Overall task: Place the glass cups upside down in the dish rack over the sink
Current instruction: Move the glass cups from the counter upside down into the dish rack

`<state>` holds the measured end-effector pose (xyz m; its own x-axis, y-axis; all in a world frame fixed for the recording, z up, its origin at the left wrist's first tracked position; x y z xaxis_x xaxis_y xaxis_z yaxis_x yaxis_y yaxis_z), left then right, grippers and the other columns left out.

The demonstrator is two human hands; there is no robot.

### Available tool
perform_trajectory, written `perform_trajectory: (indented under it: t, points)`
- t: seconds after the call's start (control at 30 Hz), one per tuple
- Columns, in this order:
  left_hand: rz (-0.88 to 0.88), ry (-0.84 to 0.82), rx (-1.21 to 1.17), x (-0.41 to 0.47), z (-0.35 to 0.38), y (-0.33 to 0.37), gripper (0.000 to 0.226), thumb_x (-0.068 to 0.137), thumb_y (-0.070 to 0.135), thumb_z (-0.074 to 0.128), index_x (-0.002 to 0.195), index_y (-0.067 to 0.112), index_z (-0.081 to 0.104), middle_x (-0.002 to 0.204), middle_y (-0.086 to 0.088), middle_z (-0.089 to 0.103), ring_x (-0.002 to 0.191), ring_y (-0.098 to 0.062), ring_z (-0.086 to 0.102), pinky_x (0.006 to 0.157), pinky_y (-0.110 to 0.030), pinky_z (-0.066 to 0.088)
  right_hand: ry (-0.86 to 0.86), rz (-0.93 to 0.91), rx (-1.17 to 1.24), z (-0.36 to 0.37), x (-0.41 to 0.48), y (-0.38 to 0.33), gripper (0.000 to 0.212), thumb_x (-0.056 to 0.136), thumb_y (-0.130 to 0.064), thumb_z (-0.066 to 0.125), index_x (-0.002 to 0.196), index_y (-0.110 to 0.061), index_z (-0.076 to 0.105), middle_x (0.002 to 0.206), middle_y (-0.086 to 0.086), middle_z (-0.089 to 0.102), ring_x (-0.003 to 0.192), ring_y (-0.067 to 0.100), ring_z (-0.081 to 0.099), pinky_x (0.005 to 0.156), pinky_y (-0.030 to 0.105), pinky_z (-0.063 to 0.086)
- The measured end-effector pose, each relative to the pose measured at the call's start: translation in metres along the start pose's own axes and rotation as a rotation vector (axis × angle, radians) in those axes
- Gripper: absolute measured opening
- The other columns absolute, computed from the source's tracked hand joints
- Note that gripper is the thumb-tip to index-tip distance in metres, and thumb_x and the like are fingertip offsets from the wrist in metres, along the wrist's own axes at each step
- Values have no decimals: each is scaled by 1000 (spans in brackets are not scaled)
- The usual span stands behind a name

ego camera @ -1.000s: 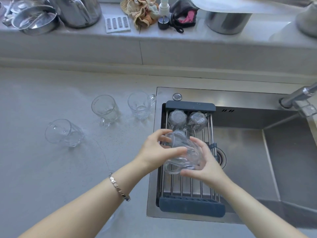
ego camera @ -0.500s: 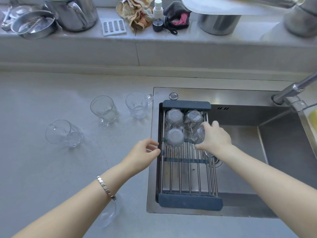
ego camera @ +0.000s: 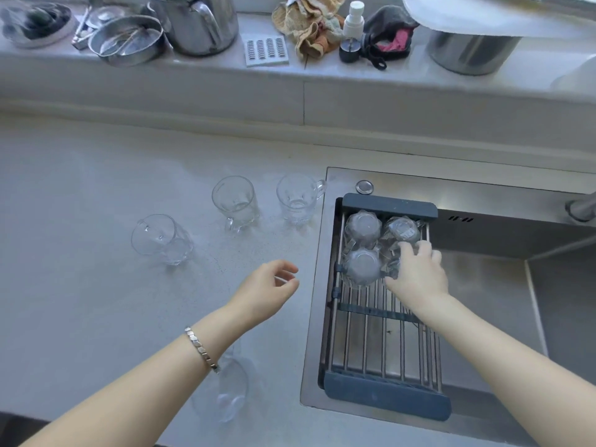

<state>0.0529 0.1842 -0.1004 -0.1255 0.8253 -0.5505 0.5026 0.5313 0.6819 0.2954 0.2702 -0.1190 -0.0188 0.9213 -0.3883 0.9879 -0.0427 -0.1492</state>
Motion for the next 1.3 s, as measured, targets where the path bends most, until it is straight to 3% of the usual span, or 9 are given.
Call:
perform_trajectory:
  t: [0.13, 0.3, 0.53, 0.7, 0.87, 1.07, 1.17, 1.23, 1.3]
  points:
    - [43, 181, 170, 17, -44, 5, 41, 88, 17, 54, 128, 17, 49, 134, -3, 49, 121, -19, 49, 97, -28, 39, -57, -236, 318, -22, 11, -81, 67, 80, -24, 67, 137, -13, 34, 139, 13, 35, 132, 29, 26, 108, 40, 29]
    - [31, 461, 323, 43, -105, 12, 74, 82, 20, 61, 144, 17, 20, 148, -9, 21, 132, -32, 26, 108, -37, 30, -99, -219, 633, -16, 41, -160, 97, 67, -25, 80, 141, -10, 20, 143, 11, 30, 134, 25, 29, 109, 34, 28]
    - [-64, 402, 297, 86, -125, -4, 97, 74, 33, 73, 147, 13, 12, 153, -7, 19, 140, -27, 25, 110, -38, 30, 30, -74, 1008, 5, 58, -175, 90, 66, -18, 80, 139, -19, 27, 141, 4, 37, 129, 19, 38, 99, 23, 29]
    - [-36, 492, 109, 83, -128, -8, 85, 70, 26, 76, 139, 12, 30, 143, -5, 35, 126, -23, 45, 96, -34, 41, -45, -91, 1070, 4, 39, -153, 71, 62, -15, 82, 119, -31, 42, 117, -1, 50, 114, 18, 49, 90, 26, 39]
    - [33, 468, 82, 47, -99, 2, 82, 62, 20, 82, 132, 11, 39, 133, -7, 44, 120, -26, 48, 97, -36, 42, -272, -57, 1251, 2, -23, -89, 80, 60, -27, 81, 128, -25, 39, 108, -5, 56, 99, 5, 57, 79, 21, 45]
    - [183, 299, 139, -16, -31, 35, 83, 60, 27, 83, 130, 17, 41, 127, 3, 48, 114, -18, 52, 94, -38, 49, -410, 329, 1368, 36, -90, 32, 87, 47, -52, 78, 117, -10, 49, 115, 16, 65, 102, 28, 64, 96, 51, 46]
    - [206, 233, 156, -36, 0, 43, 83, 59, 28, 84, 129, 19, 41, 126, 6, 48, 112, -17, 53, 94, -37, 49, -524, 438, 1389, 45, -109, 64, 57, 66, -38, 71, 115, -14, 55, 104, 8, 66, 82, 20, 65, 81, 41, 50]
    - [200, 214, 159, -45, 15, 43, 83, 59, 27, 84, 129, 20, 41, 127, 7, 48, 113, -16, 53, 93, -36, 49, -602, 423, 1294, 46, -115, 71, 58, 63, -31, 77, 113, -12, 54, 100, 5, 63, 72, 16, 64, 70, 36, 52]
    - [195, 194, 173, -52, 26, 44, 82, 60, 26, 83, 130, 20, 41, 128, 7, 47, 115, -16, 52, 93, -35, 48, -632, 330, 1020, 45, -111, 70, 61, 64, -28, 78, 115, -15, 48, 107, 7, 56, 84, 17, 61, 68, 32, 51]
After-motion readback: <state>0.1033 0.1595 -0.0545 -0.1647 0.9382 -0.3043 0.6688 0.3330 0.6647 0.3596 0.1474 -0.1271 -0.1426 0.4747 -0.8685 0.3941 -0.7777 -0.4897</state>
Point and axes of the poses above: each hand's wrist, its own x-axis towards the middle knuckle, its own z-axis out of the palm, y = z × x, the point moved 9 cm from there along x, towards the middle knuckle
